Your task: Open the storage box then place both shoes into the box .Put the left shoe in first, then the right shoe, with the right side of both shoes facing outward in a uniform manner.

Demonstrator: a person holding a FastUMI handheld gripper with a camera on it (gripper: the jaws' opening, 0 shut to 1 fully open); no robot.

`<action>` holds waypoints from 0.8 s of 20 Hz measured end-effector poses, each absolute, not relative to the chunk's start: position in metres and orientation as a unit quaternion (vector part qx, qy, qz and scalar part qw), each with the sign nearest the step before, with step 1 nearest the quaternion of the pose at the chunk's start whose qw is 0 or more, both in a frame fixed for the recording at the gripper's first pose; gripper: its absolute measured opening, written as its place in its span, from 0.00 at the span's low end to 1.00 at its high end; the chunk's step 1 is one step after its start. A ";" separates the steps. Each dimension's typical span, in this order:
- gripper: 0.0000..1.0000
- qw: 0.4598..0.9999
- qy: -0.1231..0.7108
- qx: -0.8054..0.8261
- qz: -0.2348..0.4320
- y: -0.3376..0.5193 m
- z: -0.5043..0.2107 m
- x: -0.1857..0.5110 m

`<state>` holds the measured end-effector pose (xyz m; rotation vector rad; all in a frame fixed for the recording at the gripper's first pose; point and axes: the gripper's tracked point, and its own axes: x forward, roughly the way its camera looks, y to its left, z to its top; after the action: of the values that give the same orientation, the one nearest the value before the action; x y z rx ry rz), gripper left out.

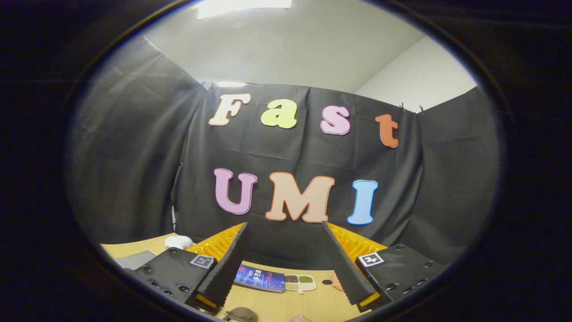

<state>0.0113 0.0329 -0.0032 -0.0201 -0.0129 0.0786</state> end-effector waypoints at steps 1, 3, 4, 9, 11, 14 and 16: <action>1.00 0.999 -0.003 -0.009 0.040 0.034 -0.005 0.011; 1.00 0.999 0.001 -0.009 0.043 0.035 -0.007 0.010; 1.00 0.999 0.001 -0.009 0.043 0.035 -0.006 0.011; 1.00 0.997 0.029 -0.003 0.074 0.058 -0.033 0.012; 1.00 0.994 0.052 0.003 0.093 0.075 -0.055 0.008; 1.00 0.984 0.103 0.019 0.145 0.117 -0.100 0.000; 1.00 0.975 0.126 0.033 0.179 0.143 -0.122 -0.010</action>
<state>-0.0098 0.1432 -0.1220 0.0665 0.2534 0.3611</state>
